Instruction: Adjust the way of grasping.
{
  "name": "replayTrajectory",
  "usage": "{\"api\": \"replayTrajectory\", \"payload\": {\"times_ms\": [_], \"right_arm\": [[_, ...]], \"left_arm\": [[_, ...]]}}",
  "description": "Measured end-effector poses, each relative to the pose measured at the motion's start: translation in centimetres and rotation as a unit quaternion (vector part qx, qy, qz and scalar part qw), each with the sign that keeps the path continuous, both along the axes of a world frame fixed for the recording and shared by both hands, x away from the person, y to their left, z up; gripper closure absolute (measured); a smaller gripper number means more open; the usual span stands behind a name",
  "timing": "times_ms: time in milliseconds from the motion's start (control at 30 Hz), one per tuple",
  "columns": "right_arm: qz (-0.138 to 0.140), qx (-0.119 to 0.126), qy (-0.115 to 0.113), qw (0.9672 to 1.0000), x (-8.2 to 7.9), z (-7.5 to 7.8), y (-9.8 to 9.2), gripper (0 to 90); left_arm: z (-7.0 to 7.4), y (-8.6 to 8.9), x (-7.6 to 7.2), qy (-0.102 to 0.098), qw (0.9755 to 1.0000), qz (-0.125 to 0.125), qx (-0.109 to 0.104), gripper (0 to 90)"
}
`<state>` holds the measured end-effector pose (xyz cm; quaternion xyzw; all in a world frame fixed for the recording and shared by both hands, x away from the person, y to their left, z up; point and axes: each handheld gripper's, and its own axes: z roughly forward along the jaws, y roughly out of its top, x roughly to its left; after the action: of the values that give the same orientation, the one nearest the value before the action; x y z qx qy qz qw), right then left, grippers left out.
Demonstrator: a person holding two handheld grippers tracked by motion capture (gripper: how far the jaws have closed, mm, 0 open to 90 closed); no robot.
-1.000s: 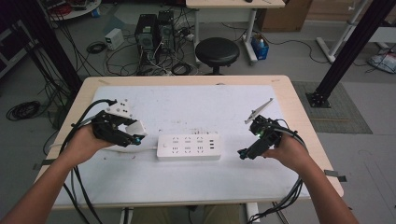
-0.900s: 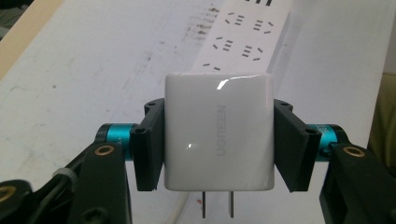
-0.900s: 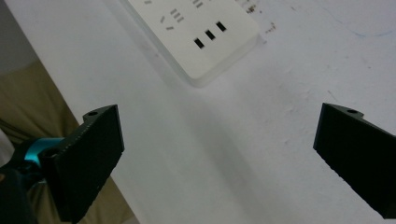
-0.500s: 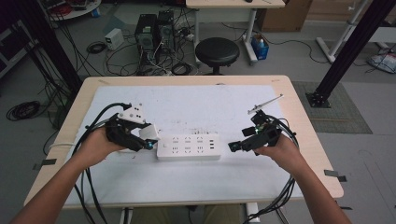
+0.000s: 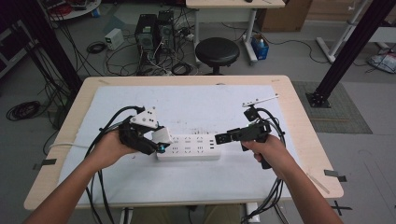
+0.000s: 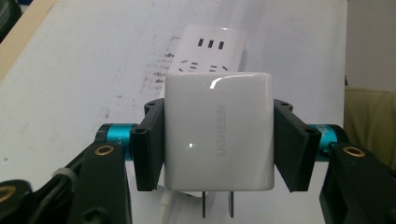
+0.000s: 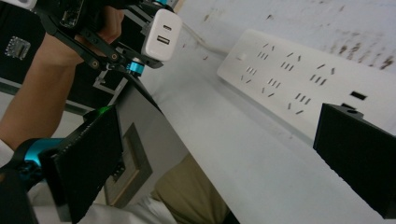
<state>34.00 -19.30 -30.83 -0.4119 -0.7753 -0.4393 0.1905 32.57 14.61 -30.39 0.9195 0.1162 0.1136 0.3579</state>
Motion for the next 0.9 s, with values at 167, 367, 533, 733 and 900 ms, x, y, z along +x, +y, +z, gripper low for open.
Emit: {"api": "replayTrajectory", "payload": {"times_ms": [167,367,533,733,900], "right_arm": [[0.004,0.02,0.043,0.9989,0.3,-0.5,1.2,1.1],[0.001,0.031,0.075,0.9967,0.6,-1.0,2.5,3.3],[-0.005,0.025,0.089,0.9957,0.9,-1.4,3.3,4.2],[-0.001,0.019,0.101,0.9947,1.3,-2.0,4.0,11.1],[0.003,0.027,0.118,0.9927,1.6,-2.5,4.5,14.6]], "left_arm": [[-0.2,-1.1,-0.1,-0.002,0.9999,-0.015,-0.007,42.4],[-0.5,-2.7,-0.3,-0.003,0.9992,-0.036,-0.018,42.4],[-0.8,-3.8,-0.4,-0.002,0.9986,-0.049,-0.02,42.4],[-0.9,-4.6,-0.4,-0.002,0.9979,-0.06,-0.023,42.4],[-0.9,-5.0,-0.4,0.0,0.9976,-0.066,-0.024,42.4]]}}
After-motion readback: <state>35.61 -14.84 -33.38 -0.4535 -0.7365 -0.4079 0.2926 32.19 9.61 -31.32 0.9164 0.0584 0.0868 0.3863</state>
